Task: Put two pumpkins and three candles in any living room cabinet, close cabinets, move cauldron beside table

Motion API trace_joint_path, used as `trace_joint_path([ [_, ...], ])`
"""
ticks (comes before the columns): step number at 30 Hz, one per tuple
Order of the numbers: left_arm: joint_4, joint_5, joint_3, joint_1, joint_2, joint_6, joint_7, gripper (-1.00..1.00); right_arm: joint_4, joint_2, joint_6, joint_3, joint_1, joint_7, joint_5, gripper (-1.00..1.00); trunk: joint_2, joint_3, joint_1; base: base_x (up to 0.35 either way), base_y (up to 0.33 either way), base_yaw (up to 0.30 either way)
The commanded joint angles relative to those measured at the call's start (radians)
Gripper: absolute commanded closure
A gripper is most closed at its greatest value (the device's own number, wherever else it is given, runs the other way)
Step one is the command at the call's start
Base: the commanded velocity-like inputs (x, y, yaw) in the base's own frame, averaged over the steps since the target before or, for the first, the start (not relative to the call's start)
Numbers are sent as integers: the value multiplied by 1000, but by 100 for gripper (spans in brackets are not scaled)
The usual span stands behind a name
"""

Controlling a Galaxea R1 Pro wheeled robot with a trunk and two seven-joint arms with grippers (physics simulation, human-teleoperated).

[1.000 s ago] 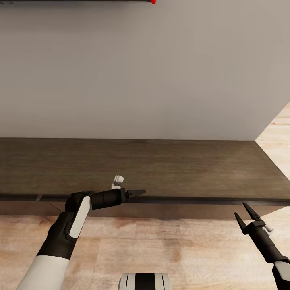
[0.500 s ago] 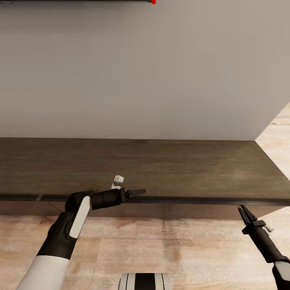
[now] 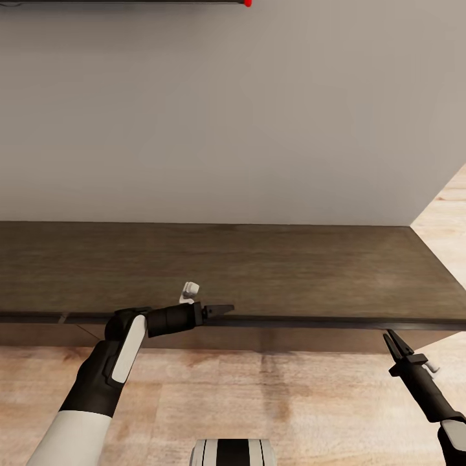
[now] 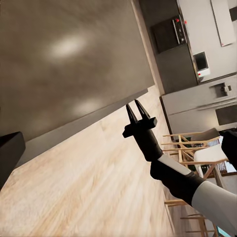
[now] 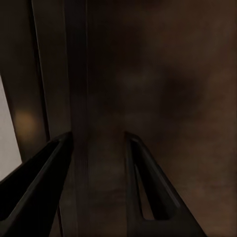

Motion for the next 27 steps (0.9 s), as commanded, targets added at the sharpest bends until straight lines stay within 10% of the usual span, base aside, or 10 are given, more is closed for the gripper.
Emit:
trace_joint_path([
  [1,0,-2,1,-1,0,4,-3,-100,2,0,-3,0,0,-1,9,100,0,-1,0,0,10,0],
  [27,0,-2,1,-1,-1,4,-3,-100,2,0,-3,1,0,-1,11,100,0,-1,0,10,19,0],
])
